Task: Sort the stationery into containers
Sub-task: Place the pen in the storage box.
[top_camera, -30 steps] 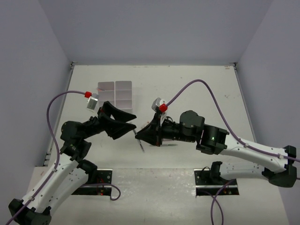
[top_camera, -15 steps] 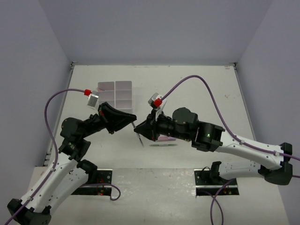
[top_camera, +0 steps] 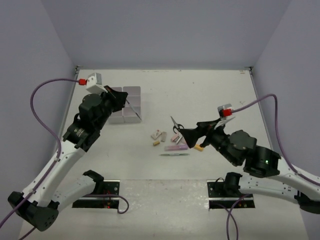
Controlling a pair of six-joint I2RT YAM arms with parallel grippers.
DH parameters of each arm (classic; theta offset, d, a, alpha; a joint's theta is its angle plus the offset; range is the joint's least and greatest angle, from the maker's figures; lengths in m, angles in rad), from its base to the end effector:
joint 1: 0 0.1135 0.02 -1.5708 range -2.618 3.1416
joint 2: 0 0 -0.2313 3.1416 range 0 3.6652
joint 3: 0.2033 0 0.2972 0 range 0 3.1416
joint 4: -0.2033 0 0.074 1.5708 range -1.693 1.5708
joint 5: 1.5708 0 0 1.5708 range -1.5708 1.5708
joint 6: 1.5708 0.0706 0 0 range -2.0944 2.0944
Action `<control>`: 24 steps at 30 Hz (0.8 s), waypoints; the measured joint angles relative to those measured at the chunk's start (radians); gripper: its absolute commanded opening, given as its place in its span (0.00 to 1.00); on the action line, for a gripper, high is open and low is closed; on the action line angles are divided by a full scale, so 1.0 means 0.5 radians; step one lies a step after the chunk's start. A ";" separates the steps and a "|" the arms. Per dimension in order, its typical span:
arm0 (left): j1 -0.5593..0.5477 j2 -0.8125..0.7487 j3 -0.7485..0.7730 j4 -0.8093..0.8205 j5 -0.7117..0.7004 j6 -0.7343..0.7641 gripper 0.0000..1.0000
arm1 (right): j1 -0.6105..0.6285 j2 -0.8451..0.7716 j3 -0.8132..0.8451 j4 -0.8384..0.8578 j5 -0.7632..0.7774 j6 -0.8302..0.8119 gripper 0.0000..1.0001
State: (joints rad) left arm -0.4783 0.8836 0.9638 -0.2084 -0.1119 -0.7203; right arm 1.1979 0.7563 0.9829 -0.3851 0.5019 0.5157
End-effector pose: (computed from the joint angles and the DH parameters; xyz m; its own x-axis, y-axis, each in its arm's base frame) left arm 0.2714 -0.1318 0.3570 -0.3222 -0.5713 -0.7549 0.1950 0.7402 -0.6435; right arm 0.1249 0.2261 0.3746 -0.3673 0.2478 -0.8965 -0.5313 0.7352 0.4209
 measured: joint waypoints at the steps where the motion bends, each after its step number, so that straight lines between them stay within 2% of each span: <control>1: 0.000 0.050 0.025 -0.055 -0.160 0.000 0.00 | -0.001 -0.142 -0.067 -0.032 0.053 0.018 0.99; 4: 0.005 0.158 0.069 -0.132 -0.681 0.000 0.00 | -0.001 -0.536 -0.208 -0.093 0.176 0.059 0.99; 6: 0.016 0.211 0.093 -0.115 -0.927 0.010 0.00 | -0.003 -0.713 -0.280 -0.095 0.198 0.089 0.99; 10: 0.111 0.337 0.088 0.154 -1.388 0.099 0.00 | -0.003 -0.821 -0.409 -0.125 0.190 0.119 0.99; 14: 0.377 0.535 0.037 0.593 -1.531 0.212 0.00 | -0.003 -0.810 -0.479 -0.201 0.122 0.132 0.99; 17: 0.520 0.741 0.039 0.837 -1.518 0.300 0.00 | -0.002 -0.804 -0.488 -0.239 0.081 0.135 0.99; 24: 0.597 0.922 -0.057 1.226 -1.418 0.429 0.00 | -0.003 -0.823 -0.551 -0.215 -0.018 0.121 0.99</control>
State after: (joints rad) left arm -0.1799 1.3445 0.9351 0.4045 -0.8207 -0.5056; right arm 1.1965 0.3446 0.7074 -0.4928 0.4928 0.5762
